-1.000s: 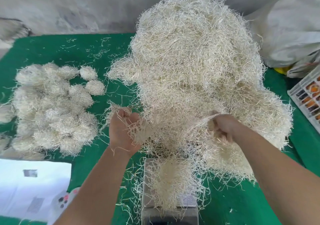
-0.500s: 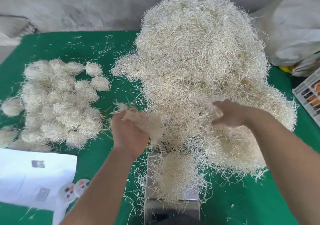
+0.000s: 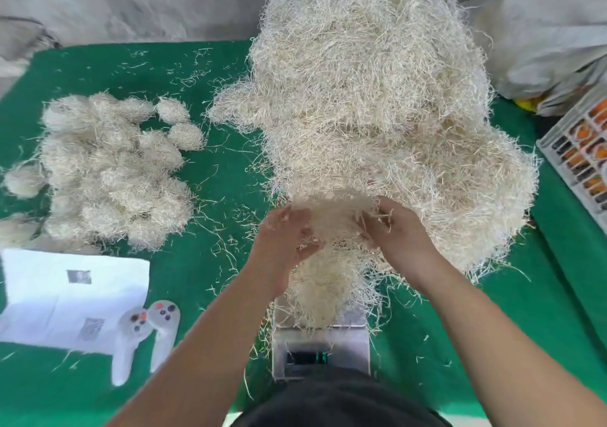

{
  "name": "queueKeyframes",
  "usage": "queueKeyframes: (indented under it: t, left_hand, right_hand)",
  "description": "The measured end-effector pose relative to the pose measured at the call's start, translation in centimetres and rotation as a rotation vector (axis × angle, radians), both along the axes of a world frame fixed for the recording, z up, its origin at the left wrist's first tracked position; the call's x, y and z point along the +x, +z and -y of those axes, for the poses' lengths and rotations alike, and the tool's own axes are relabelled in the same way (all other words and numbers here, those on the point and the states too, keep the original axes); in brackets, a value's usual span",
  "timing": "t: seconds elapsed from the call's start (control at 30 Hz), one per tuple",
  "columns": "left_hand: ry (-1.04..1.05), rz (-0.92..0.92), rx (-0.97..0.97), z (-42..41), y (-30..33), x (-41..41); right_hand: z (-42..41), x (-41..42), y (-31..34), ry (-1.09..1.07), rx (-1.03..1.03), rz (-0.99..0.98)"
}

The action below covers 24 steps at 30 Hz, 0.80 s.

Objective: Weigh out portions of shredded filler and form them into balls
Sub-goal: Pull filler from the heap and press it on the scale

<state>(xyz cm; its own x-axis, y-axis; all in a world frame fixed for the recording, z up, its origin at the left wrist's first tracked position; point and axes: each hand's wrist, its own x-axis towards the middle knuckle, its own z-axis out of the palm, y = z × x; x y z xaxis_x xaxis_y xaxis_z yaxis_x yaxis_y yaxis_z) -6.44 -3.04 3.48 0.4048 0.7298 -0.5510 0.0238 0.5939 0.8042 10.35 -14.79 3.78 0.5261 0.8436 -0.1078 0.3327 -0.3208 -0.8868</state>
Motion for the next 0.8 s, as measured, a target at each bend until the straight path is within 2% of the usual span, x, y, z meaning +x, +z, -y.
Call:
queueKeyframes:
  t: [0.07,0.13,0.2,0.27,0.43,0.5,0.57,0.63,0.8]
  left_hand:
    - [-0.098,-0.245,0.132,0.1,-1.8,-2.5]
    - [-0.102,-0.38,0.168,0.4,-3.1,-4.3]
    - [-0.088,-0.403,0.133,1.0,-3.7,-5.2]
    - [-0.098,-0.406,0.146,1.7,-3.9,-5.9]
    - [-0.1,-0.457,0.319,2.1,-3.9,-6.6]
    - [-0.142,-0.493,0.423,2.1,-4.2,-6.1]
    - [-0.205,-0.515,0.535,2.2,-4.2,-5.3]
    - [-0.3,-0.525,0.692,2.4,-4.1,-4.6]
    - [-0.518,-0.562,1.063,3.1,-3.3,-4.0]
  right_hand:
    - [0.6,0.0,-1.3,0.018,-0.051,-0.028]
    - [1.1,-0.9,-2.6,0.173,-0.241,-0.027]
    - [1.4,-1.6,-3.6,0.374,-0.478,0.054]
    - [1.7,-1.4,-3.7,0.455,-0.555,0.123]
    - [3.4,2.0,-1.2,0.5,-0.545,0.035]
    - [3.6,2.8,-0.1,0.443,-0.44,-0.014]
    - [3.2,2.6,0.3,0.294,-0.3,-0.039]
    - [2.7,1.4,0.2,0.207,-0.216,0.067]
    - [2.3,-2.3,-1.5,0.334,-0.205,0.377]
